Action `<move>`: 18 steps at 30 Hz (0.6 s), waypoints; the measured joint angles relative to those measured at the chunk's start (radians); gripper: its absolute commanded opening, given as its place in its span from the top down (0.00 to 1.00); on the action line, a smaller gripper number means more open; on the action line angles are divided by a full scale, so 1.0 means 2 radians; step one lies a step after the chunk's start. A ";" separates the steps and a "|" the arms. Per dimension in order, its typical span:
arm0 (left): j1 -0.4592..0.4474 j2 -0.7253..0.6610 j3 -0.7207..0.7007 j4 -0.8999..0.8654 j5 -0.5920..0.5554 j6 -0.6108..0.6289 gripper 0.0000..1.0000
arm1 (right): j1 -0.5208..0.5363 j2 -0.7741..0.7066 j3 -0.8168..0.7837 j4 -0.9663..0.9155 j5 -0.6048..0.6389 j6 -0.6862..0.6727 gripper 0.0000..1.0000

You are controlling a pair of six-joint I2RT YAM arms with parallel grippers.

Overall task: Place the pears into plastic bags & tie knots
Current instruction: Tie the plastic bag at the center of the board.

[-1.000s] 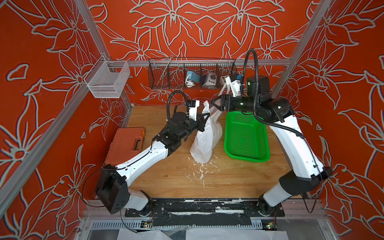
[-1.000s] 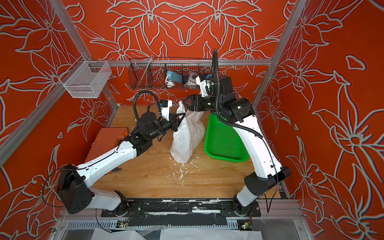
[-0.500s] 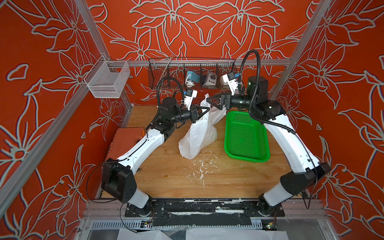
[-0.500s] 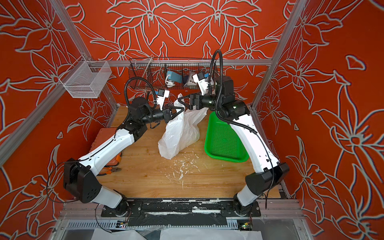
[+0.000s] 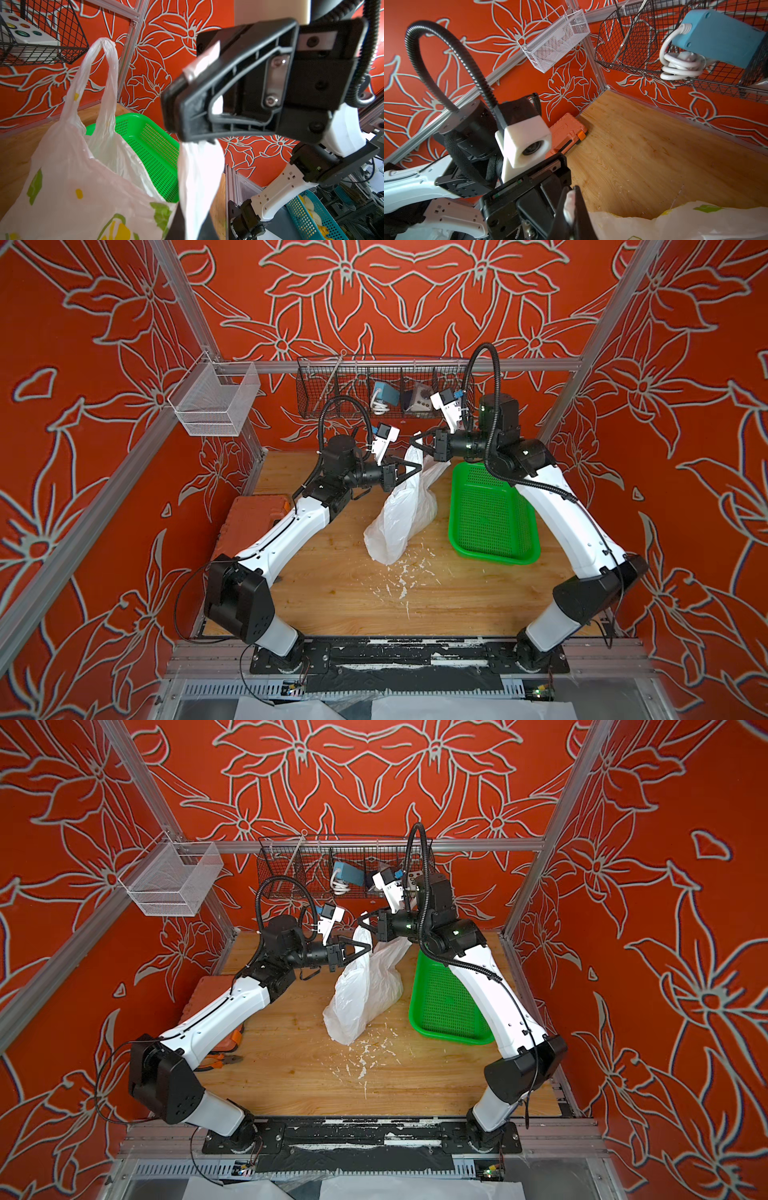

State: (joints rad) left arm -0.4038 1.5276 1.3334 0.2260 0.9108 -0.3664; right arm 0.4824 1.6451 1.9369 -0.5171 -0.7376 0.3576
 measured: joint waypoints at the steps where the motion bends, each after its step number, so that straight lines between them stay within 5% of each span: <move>1: 0.002 0.000 0.000 -0.003 0.000 0.006 0.83 | 0.000 0.000 0.000 0.000 0.002 0.003 1.00; 3: 0.006 -0.003 -0.007 -0.013 -0.001 0.018 0.51 | 0.000 -0.001 0.000 0.004 0.009 0.011 1.00; 6: 0.015 -0.016 -0.039 -0.032 -0.015 0.026 0.30 | -0.001 -0.008 0.000 0.011 0.016 0.018 1.00; 11: 0.019 -0.053 -0.076 -0.030 -0.069 0.017 0.22 | -0.001 -0.027 -0.007 0.014 0.023 0.022 1.00; 18: 0.002 -0.085 -0.042 0.009 -0.135 0.023 0.20 | -0.001 -0.035 -0.024 0.016 0.024 0.025 1.00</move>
State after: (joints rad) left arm -0.4007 1.3567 1.2499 0.2436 0.6403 -0.3210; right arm 0.4805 1.5753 1.8885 -0.4858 -0.6891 0.4076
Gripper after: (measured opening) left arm 0.796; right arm 0.054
